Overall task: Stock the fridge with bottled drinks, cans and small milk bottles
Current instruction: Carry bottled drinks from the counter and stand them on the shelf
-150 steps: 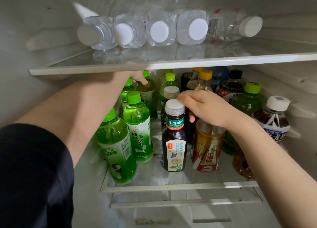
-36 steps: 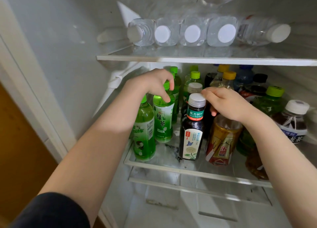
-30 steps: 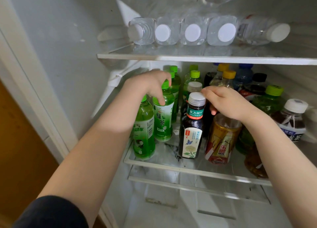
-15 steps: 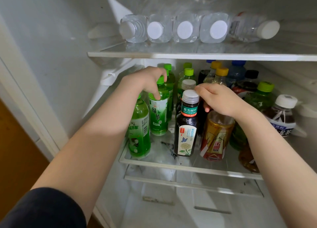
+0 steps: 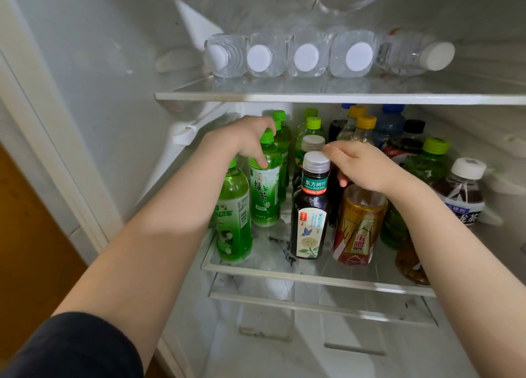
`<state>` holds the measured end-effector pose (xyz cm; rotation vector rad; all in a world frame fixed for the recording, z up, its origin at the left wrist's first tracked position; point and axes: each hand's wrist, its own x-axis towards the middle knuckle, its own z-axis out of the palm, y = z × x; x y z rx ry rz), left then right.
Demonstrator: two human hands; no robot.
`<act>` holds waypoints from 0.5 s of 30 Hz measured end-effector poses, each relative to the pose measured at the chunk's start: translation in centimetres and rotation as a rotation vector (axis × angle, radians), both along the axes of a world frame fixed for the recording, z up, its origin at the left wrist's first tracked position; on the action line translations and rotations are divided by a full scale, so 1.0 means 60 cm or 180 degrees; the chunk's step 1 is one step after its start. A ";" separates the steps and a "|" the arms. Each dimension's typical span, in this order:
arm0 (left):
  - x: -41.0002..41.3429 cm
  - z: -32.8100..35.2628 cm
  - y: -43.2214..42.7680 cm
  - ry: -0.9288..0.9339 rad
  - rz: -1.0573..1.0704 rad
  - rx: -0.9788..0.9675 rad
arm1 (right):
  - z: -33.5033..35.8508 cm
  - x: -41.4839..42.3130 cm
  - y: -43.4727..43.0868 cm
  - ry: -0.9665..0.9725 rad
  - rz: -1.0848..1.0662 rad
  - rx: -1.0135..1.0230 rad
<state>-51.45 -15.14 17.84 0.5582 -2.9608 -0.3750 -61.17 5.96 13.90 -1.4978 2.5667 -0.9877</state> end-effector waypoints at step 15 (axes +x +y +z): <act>-0.005 0.000 0.004 -0.0016 -0.0063 0.0079 | 0.001 0.001 0.000 -0.0103 0.0003 -0.0038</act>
